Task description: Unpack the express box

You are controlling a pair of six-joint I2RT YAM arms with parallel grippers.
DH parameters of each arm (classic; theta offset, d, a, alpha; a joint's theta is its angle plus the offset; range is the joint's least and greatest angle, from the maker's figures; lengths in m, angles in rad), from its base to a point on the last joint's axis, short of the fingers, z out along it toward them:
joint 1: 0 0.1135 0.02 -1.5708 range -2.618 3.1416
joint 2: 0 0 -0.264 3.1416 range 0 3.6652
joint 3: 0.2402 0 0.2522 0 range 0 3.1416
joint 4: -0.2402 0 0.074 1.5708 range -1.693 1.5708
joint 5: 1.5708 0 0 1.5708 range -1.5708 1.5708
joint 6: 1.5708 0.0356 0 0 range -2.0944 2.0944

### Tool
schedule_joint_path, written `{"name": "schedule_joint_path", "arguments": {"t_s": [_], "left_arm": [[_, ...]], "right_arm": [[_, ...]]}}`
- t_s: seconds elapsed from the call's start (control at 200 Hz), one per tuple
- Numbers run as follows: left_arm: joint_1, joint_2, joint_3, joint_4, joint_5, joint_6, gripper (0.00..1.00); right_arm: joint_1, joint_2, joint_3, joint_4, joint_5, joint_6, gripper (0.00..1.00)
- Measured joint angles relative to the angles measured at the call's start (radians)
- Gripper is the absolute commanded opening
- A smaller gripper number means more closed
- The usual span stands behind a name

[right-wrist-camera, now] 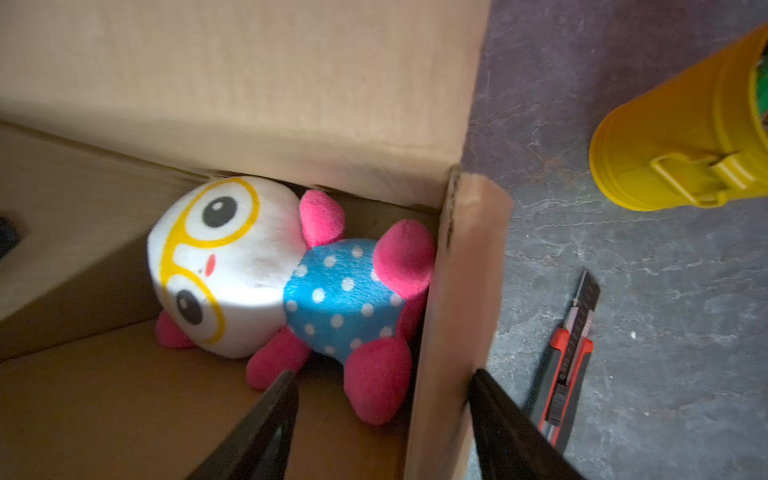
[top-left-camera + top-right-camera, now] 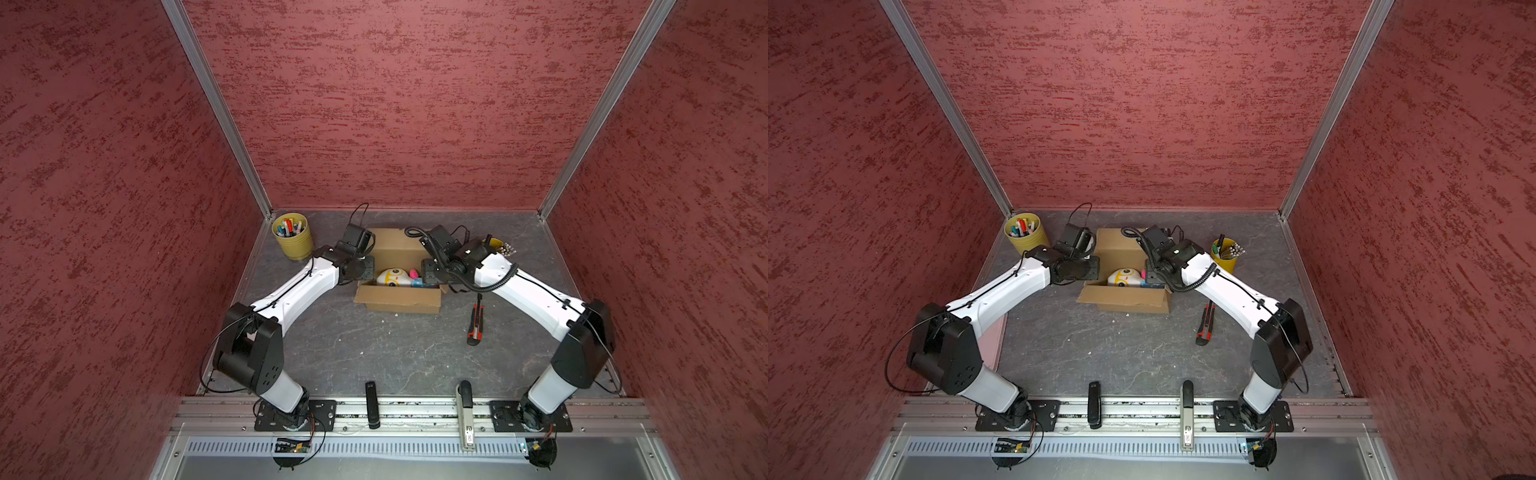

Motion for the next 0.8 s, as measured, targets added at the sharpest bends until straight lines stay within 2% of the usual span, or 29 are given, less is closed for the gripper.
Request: {"name": "schedule_joint_path", "arguments": {"t_s": [0.376, 0.596, 0.726, 0.802], "left_arm": [[0.005, 0.055, 0.064, -0.008, 0.064, 0.149, 0.07], [-0.005, 0.107, 0.124, -0.012, 0.1, 0.254, 0.08], [-0.007, 0.143, 0.172, -0.024, 0.122, 0.288, 0.13], [-0.009, 0.165, 0.204, -0.033, 0.13, 0.296, 0.23]], "right_arm": [[0.001, -0.157, 0.047, -0.087, 0.02, -0.063, 0.83], [-0.009, -0.251, 0.047, -0.098, 0.029, -0.111, 0.86], [-0.021, -0.264, 0.041, -0.098, 0.029, -0.131, 0.86], [-0.029, -0.264, 0.029, -0.095, 0.028, -0.141, 0.87]]}}
